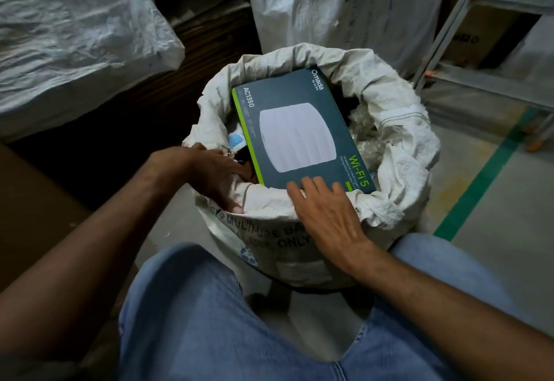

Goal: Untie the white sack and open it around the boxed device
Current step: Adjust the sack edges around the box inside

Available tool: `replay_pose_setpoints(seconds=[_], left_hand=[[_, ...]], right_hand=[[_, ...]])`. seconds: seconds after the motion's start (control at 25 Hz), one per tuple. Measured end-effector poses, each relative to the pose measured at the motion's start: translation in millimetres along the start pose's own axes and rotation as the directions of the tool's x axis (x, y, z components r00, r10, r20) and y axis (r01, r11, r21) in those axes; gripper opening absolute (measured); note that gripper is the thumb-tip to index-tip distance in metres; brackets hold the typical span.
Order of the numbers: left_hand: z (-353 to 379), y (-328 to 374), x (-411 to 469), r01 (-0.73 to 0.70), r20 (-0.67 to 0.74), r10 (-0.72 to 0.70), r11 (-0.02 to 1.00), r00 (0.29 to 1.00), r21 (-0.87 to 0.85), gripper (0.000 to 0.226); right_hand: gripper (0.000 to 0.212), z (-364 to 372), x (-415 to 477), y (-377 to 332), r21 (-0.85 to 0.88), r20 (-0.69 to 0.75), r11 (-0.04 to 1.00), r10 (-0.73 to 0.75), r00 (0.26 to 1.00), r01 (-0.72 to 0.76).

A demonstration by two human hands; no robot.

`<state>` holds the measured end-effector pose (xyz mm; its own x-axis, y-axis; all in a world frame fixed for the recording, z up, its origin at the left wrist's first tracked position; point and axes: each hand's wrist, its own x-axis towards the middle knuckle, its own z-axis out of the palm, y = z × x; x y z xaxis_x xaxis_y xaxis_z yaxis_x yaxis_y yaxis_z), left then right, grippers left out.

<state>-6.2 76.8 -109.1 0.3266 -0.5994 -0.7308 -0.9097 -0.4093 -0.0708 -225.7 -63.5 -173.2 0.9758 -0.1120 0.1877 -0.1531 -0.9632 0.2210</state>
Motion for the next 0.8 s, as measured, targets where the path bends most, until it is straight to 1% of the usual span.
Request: replay_pose_setpoints(seconds=[0.04,0.08,0.12,0.16,0.2,0.24,0.28,0.32,0.36,0.4,0.48,0.52,0.6,0.68,0.72,0.76,0.8], left_hand=[[6,-7,-4,-0.006,-0.020,0.006,1.000,1.000,-0.010,0.130],[12,-12,-10,-0.005,-0.042,0.004,1.000,0.999,-0.019,0.130],[20,-13,-17,0.001,-0.084,-0.001,1.000,0.996,-0.011,0.120],[29,-12,-20,0.009,-0.184,-0.006,1.000,0.983,0.017,0.098],[37,-9,-20,0.005,-0.344,0.017,0.998,0.939,0.063,0.071],[46,-3,-19,-0.013,-0.488,0.064,0.994,0.870,0.109,0.054],[55,5,-18,-0.025,-0.582,0.099,0.991,0.807,0.134,0.051],[63,13,-17,-0.040,-0.637,0.113,0.991,0.763,0.129,0.053],[68,18,-17,-0.052,-0.677,0.109,0.993,0.728,0.104,0.057],[68,22,-17,-0.066,-0.716,0.105,0.994,0.690,0.082,0.060],[62,33,-18,-0.057,-0.794,0.116,0.993,0.597,0.102,0.062],[58,41,-19,-0.061,-0.834,0.127,0.992,0.537,0.112,0.061],[41,61,-30,-0.072,-0.906,0.088,0.995,0.414,0.064,0.060],[18,77,-44,-0.107,-0.952,0.002,0.994,0.306,-0.032,0.059],[8,81,-48,-0.135,-0.960,-0.009,0.990,0.281,-0.049,0.058],[0,83,-52,-0.175,-0.950,0.021,0.984,0.312,-0.036,0.056],[-8,81,-53,-0.231,-0.899,0.069,0.972,0.432,-0.037,0.054]], right_hand=[[0.064,2,1,-1,-0.002,0.011,1.000,0.015,1.000,-0.015],[0.068,1,3,-1,0.014,0.039,1.000,0.001,0.999,-0.001],[0.070,-1,4,0,0.040,0.082,0.999,-0.033,0.996,0.030],[0.071,-6,5,2,0.081,0.142,0.994,-0.079,0.987,0.068],[0.074,-12,7,4,0.150,0.228,0.985,-0.122,0.966,0.089],[0.079,-20,11,7,0.259,0.344,0.963,-0.159,0.925,0.070],[0.084,-28,17,11,0.387,0.471,0.922,-0.181,0.864,-0.018],[0.085,-34,24,14,0.507,0.561,0.849,-0.195,0.805,-0.147],[0.080,-37,31,17,0.577,0.604,0.778,-0.202,0.771,-0.249],[0.071,-38,35,20,0.607,0.606,0.746,-0.214,0.766,-0.272],[0.048,-42,35,22,0.587,0.554,0.794,-0.254,0.793,-0.157],[0.036,-46,34,25,0.561,0.510,0.823,-0.251,0.823,-0.096],[0.030,-67,27,39,0.494,0.375,0.869,-0.173,0.911,-0.038],[0.027,-94,26,57,0.358,0.191,0.934,-0.078,0.978,0.004],[0.025,-104,24,64,0.292,0.120,0.956,-0.056,0.991,0.019],[0.023,-108,22,67,0.228,0.069,0.973,-0.053,0.996,0.036],[0.020,-106,17,66,0.164,0.055,0.984,-0.080,0.995,0.070]])
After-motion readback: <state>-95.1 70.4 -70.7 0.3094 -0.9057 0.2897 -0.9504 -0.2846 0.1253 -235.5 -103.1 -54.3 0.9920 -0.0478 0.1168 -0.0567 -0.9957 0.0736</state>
